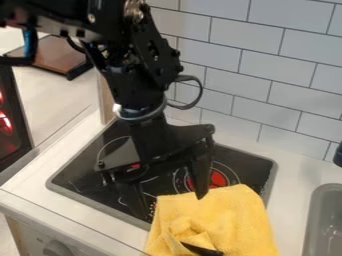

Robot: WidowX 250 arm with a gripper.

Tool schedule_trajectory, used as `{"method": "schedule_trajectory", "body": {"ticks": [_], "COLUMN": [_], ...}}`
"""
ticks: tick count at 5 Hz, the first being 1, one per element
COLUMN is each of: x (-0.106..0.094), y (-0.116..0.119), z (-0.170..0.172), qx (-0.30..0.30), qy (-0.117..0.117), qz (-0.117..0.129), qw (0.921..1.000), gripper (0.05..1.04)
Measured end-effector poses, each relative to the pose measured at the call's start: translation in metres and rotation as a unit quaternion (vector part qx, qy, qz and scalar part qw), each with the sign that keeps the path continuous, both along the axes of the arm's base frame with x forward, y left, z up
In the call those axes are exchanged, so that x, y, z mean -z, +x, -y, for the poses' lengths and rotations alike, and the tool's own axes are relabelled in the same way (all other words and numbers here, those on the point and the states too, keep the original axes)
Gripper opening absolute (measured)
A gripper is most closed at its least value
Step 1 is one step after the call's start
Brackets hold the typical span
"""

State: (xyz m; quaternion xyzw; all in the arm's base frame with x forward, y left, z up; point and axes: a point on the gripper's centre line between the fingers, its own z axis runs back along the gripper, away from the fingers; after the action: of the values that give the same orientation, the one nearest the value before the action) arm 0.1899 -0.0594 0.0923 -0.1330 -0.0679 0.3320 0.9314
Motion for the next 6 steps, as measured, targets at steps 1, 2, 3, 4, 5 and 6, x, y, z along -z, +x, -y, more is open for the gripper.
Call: {"method": "schedule_trajectory", "body": {"ticks": [1, 2, 3, 4, 5, 6], "x": [0.004, 0.017, 0.024, 0.033, 0.051, 0.068], "y": [-0.003, 0.005, 0.021, 0.033, 0.040, 0.044], "z": [0.000, 0.000, 0.005, 0.015, 0.022, 0.028], "qx": [-0.001, -0.017, -0.026, -0.016, 0.001, 0.014], "qy": [0.001, 0.015, 0.022, 0.048, 0.065, 0.077], "qz": [-0.007, -0.021, -0.017, -0.014, -0.031, -0.054], "qw": [1.0000, 0.9995, 0.9993, 0.9986, 0.9974, 0.9955], "gripper": [1.001, 1.001, 1.001, 1.001, 1.001, 1.001]}}
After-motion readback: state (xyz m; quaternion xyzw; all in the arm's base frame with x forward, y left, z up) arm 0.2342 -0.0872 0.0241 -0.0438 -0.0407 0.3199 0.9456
